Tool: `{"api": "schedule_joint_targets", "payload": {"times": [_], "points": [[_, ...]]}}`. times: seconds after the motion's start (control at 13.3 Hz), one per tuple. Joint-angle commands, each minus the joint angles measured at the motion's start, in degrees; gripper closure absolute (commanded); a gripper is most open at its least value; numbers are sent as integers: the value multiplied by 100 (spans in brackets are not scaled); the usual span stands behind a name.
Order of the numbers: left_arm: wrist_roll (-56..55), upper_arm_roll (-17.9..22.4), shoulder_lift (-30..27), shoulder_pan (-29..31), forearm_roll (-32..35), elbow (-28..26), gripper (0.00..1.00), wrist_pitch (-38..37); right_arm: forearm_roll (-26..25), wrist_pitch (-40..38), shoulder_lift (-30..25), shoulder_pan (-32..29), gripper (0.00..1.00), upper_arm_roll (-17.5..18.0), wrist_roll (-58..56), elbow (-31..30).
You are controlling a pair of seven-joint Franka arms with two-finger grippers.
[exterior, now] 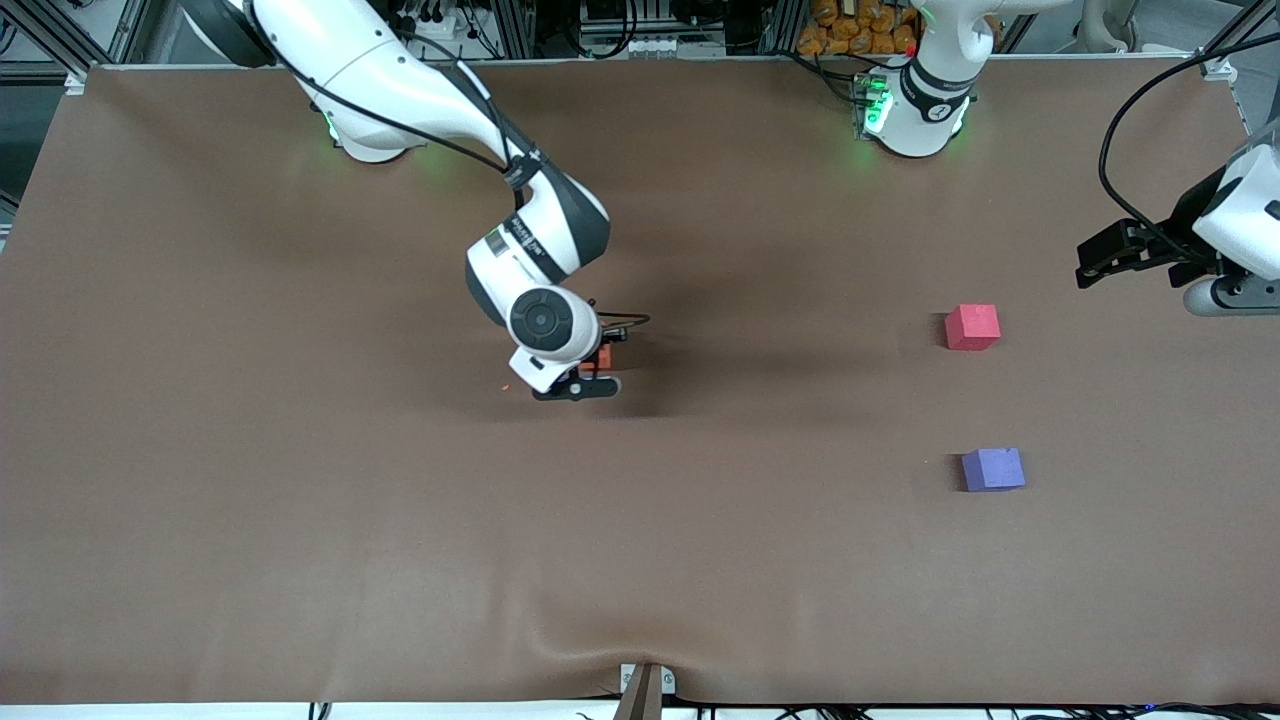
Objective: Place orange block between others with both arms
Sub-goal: 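Carry the orange cube with the right gripper toward the table middle, then release the orange cube with the right gripper while the left gripper approaches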
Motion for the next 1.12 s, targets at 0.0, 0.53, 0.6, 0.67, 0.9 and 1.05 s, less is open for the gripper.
{"api": "schedule_joint_targets", "payload": {"times": [0.0, 0.53, 0.6, 0.67, 0.9, 1.05], "points": [[-8, -8, 26, 5, 82, 73, 0, 22, -104, 626, 81, 256, 78, -18, 181, -19], [0, -35, 184, -48, 47, 47, 0, 66, -192, 646, -14, 98, 0, -10, 287, 60], [0, -35, 193, -56, 55, 55, 0, 66, -192, 524, -137, 37, 0, -10, 287, 69], [0, -35, 228, -56, 73, 64, 0, 83, -192, 314, -295, -77, 0, -18, 261, 78], [-17, -35, 350, -126, 82, 64, 0, 118, -210, -232, -935, -630, 0, -18, 191, 8], [-26, -35, 622, -363, 73, 73, 0, 363, -446, -539, -1401, -1042, 0, -18, -185, -142]]}}
